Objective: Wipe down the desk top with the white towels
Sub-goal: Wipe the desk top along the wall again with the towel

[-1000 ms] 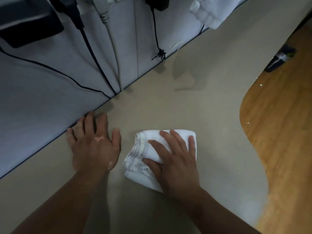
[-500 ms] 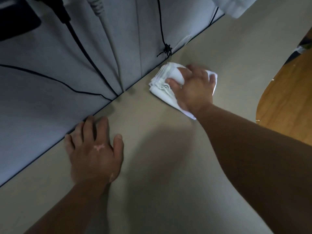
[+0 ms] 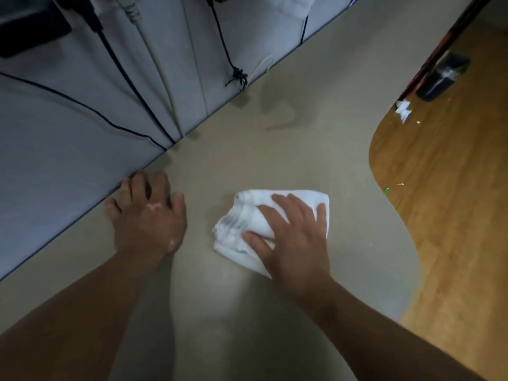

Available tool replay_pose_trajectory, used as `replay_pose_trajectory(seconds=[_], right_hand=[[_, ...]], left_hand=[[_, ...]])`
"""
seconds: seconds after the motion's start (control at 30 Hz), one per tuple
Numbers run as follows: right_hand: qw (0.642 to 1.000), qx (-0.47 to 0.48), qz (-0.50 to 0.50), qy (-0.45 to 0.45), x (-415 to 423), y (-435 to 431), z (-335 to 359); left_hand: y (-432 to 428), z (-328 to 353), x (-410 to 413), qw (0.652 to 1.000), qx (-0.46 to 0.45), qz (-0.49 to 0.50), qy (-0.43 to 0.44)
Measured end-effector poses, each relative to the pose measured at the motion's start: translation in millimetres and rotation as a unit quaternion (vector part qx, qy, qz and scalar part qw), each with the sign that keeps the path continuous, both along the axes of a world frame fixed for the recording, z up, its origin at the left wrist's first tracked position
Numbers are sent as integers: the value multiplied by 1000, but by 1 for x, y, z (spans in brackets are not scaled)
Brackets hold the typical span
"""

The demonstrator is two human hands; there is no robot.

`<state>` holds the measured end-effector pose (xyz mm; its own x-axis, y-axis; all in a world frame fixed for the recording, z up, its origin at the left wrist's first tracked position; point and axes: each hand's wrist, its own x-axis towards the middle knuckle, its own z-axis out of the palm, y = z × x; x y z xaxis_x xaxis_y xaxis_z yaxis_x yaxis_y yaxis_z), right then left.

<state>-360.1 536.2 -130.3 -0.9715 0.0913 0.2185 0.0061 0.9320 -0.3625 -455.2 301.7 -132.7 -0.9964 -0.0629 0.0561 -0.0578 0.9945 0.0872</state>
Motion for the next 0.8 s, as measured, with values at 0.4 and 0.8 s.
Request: replay_pose_trajectory(seconds=[0.4, 0.8], right_hand=[[992, 102, -79, -11, -4, 50, -6], [987, 83, -134, -19, -213, 117, -3]], left_hand=[[86, 0, 7, 991, 9, -120, -58], [87, -4, 8, 992, 0, -127, -9]])
